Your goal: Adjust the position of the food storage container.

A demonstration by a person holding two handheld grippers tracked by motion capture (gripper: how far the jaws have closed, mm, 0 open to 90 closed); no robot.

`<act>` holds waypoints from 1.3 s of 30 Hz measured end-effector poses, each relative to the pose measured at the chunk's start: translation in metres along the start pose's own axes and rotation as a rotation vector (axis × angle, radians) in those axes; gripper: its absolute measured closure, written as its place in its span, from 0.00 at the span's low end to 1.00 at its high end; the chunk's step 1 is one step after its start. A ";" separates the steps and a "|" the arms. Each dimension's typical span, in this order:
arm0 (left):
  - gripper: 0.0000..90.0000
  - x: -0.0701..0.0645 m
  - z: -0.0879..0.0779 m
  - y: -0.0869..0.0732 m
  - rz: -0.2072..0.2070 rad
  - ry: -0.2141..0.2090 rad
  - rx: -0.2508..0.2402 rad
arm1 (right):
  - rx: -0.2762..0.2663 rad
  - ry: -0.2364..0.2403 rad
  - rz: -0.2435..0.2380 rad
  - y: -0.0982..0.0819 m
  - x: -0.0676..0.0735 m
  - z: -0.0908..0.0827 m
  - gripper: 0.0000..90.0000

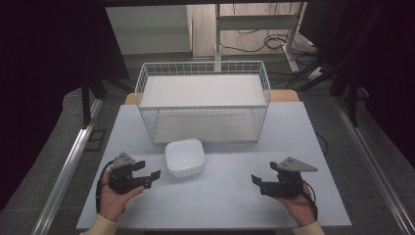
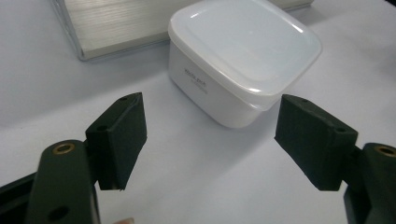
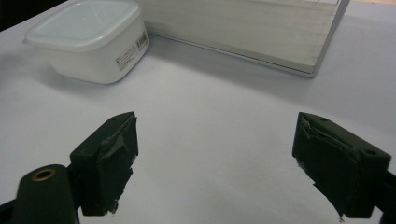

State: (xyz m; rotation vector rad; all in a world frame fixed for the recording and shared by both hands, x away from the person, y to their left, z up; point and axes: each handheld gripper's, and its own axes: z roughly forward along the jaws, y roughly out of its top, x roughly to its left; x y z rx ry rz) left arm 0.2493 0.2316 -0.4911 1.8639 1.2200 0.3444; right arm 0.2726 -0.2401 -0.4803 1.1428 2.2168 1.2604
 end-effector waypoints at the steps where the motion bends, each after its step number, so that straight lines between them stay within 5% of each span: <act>1: 0.27 0.000 0.000 0.000 0.001 0.000 0.000 | 0.002 0.005 -0.001 0.000 -0.001 0.000 0.16; 32: 0.28 -0.003 -0.005 0.001 0.007 -0.012 -0.014 | 0.010 0.024 -0.017 -0.002 0.003 0.000 0.21; 39: 0.29 -0.007 -0.007 0.012 0.020 -0.019 -0.036 | 0.001 0.016 -0.014 -0.001 0.003 -0.001 0.21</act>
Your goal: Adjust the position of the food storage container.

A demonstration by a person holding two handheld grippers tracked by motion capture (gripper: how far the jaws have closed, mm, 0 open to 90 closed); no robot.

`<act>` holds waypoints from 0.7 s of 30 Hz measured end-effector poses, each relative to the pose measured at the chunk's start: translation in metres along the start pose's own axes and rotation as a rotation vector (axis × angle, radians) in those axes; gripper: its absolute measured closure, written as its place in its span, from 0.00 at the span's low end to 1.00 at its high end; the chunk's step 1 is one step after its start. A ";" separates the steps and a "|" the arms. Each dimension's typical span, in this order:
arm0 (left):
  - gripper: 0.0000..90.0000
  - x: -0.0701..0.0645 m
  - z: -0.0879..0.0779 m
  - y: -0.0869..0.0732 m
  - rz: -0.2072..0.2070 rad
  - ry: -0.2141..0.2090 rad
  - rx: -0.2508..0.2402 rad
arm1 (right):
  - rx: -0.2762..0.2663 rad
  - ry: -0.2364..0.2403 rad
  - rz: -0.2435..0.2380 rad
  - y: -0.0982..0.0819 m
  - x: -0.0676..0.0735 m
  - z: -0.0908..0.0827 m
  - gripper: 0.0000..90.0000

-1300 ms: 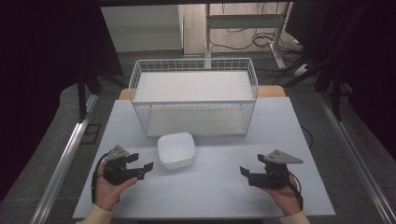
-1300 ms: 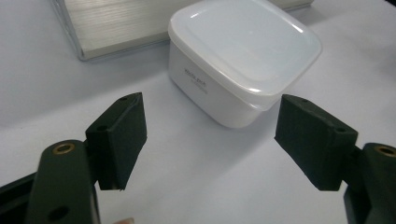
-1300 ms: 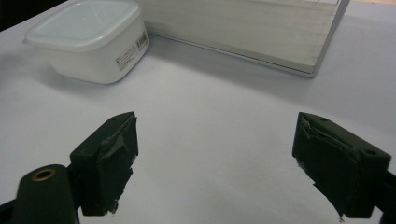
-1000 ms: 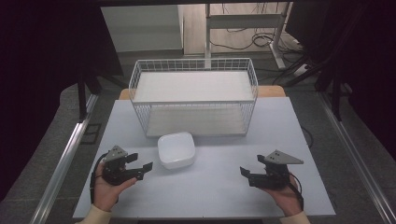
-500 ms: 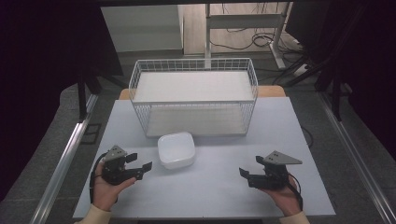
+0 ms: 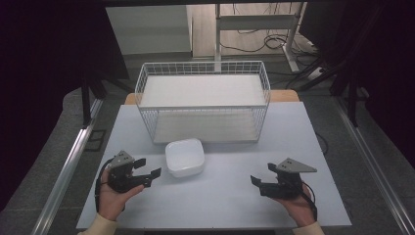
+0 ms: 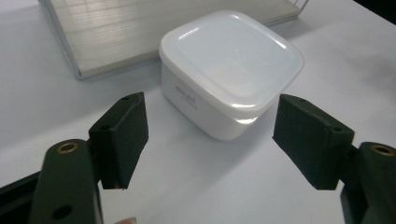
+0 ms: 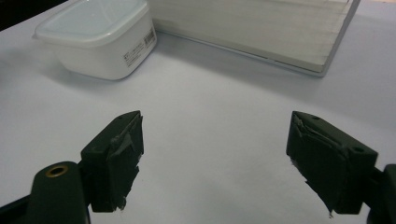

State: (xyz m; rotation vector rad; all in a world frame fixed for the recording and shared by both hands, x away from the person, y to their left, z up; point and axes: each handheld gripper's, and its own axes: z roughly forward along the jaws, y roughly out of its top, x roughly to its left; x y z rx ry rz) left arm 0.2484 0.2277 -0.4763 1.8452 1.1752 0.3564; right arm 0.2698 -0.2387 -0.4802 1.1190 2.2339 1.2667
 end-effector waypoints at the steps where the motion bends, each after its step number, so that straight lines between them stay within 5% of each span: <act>1: 0.29 0.000 0.000 0.000 0.000 0.000 0.000 | -0.002 -0.002 0.004 0.000 0.000 -0.001 0.21; 21: 0.43 0.018 0.018 0.054 0.046 -0.013 0.031 | 0.005 -0.029 0.020 -0.001 -0.004 0.000 0.22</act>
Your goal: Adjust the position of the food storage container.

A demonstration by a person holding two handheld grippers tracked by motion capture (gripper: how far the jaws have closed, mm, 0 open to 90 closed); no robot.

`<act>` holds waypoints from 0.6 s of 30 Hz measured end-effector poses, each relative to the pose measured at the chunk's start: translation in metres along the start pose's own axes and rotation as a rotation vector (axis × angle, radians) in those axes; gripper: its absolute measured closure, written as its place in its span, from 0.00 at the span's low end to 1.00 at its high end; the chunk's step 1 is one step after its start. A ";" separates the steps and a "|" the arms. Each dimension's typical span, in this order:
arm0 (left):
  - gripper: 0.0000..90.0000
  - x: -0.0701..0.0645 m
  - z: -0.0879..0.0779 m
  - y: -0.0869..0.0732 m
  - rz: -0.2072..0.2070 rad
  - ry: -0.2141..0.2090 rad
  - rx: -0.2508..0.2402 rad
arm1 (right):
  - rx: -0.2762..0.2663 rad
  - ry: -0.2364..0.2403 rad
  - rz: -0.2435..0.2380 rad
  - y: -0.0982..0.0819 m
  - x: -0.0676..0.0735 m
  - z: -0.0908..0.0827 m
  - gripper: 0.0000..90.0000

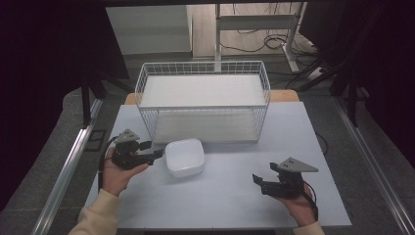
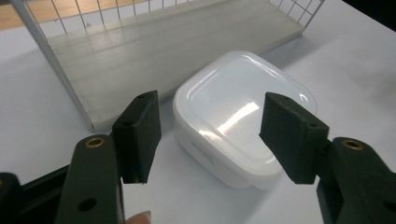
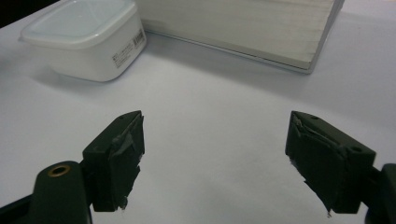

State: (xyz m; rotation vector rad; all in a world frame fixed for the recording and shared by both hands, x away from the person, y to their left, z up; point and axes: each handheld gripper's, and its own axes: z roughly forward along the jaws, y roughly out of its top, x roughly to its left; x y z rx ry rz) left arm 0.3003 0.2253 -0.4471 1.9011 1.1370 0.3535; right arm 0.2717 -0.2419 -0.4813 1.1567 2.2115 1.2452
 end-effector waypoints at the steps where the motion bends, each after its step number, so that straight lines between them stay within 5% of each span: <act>1: 0.43 0.002 0.004 0.005 0.010 0.000 0.007 | 0.003 -0.003 0.002 0.000 0.000 0.000 0.22; 7: 0.50 0.004 0.017 0.013 0.034 0.018 0.028 | 0.006 -0.009 0.002 -0.001 0.000 0.001 0.22; 18: 0.78 0.011 0.040 0.025 0.073 0.047 0.077 | 0.017 -0.026 0.006 -0.002 -0.002 0.002 0.22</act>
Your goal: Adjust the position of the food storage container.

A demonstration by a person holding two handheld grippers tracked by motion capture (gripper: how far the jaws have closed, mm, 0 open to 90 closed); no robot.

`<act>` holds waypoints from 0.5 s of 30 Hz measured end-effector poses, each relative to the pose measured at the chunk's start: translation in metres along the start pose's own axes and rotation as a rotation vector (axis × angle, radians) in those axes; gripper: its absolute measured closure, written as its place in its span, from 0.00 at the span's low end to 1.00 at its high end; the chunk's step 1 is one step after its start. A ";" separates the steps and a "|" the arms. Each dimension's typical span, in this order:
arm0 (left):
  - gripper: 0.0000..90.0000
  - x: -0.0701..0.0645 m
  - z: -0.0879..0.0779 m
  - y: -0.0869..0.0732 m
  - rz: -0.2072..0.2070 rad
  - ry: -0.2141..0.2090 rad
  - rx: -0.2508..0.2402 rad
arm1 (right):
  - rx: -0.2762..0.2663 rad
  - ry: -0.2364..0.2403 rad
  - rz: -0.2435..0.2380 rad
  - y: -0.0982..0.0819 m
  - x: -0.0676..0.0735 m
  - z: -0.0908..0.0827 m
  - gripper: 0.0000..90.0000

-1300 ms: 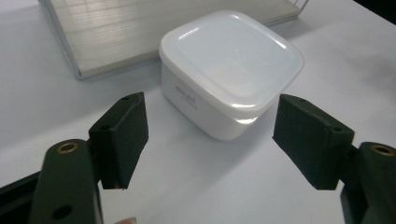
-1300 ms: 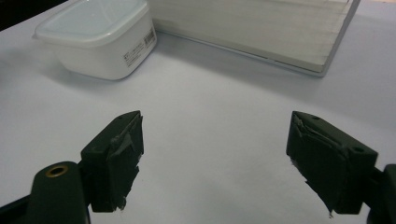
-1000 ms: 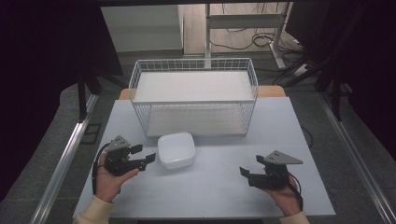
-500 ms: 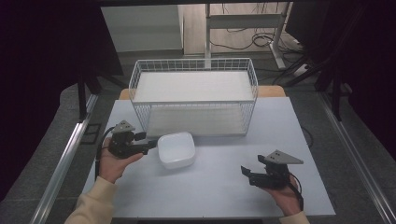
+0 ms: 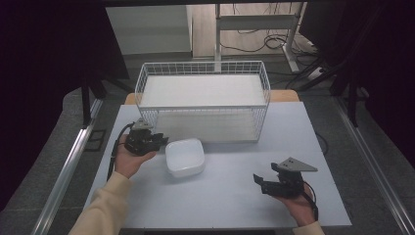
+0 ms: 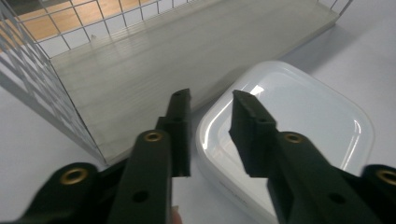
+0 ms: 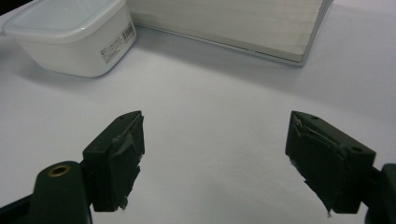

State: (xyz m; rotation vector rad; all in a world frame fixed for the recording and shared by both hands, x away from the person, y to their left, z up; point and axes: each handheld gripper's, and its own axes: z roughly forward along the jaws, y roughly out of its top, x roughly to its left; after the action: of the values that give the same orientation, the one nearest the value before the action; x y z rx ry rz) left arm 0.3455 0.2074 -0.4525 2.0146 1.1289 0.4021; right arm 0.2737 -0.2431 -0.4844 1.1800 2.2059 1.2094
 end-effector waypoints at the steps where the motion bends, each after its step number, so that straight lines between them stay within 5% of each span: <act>1: 0.84 0.001 0.004 0.002 0.002 0.001 0.013 | 0.004 -0.005 0.002 0.000 0.000 0.000 0.22; 6: 0.97 0.003 0.015 0.004 -0.002 -0.005 0.042 | 0.012 -0.009 0.006 -0.001 -0.001 0.001 0.22; 15: 1.00 0.004 0.033 0.000 -0.006 -0.020 0.091 | 0.017 -0.011 0.006 -0.001 -0.001 0.001 0.22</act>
State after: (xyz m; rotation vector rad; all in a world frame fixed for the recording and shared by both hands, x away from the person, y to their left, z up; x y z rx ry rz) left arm 0.3673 0.1950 -0.4739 2.0896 1.1591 0.3321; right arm 0.2747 -0.2438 -0.4864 1.1979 2.2105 1.1854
